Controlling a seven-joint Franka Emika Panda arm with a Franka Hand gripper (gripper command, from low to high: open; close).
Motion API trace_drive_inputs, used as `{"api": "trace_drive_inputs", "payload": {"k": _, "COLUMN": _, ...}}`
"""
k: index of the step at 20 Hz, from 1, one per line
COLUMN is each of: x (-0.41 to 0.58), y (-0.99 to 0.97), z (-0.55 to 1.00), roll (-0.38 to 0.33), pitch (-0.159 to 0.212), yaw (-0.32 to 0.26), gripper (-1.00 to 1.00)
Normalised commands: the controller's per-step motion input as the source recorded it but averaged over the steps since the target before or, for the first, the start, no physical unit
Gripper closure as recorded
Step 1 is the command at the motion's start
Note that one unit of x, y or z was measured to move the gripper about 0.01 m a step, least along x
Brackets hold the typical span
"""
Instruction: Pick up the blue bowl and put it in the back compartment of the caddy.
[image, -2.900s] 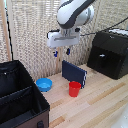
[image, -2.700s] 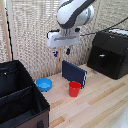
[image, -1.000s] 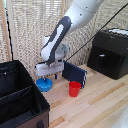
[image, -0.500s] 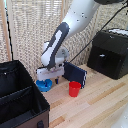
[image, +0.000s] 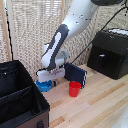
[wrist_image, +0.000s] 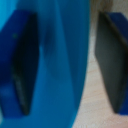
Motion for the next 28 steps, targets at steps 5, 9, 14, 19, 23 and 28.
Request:
{"api": "trace_drive_inputs", "payload": {"k": 5, "x": 0.0, "y": 0.08, "z": 0.35, "roll": 0.038, "pitch": 0.059, "yaw": -0.046, "gripper": 1.0}}
{"api": "trace_drive_inputs", "payload": {"k": 9, "x": 0.026, "y": 0.0, "z": 0.85, "roll": 0.056, "pitch": 0.114, "yaw": -0.025, "gripper": 1.0}}
{"api": "trace_drive_inputs", "payload": {"k": 14, "x": 0.162, "y": 0.0, "z": 1.0, "roll": 0.0, "pitch": 0.084, "yaw": 0.0, "gripper": 1.0}}
{"api": "trace_drive_inputs", "payload": {"k": 19, "x": 0.222, "y": 0.0, "z": 1.0, "roll": 0.001, "pitch": 0.06, "yaw": 0.0, "gripper": 1.0}}
{"api": "trace_drive_inputs", "payload": {"k": 23, "x": 0.173, "y": 0.26, "z": 1.0, "roll": 0.0, "pitch": 0.024, "yaw": -0.03, "gripper": 1.0}}
{"api": "trace_drive_inputs", "payload": {"k": 28, "x": 0.099, "y": 0.57, "z": 0.99, "roll": 0.014, "pitch": 0.001, "yaw": -0.042, "gripper": 1.0}}
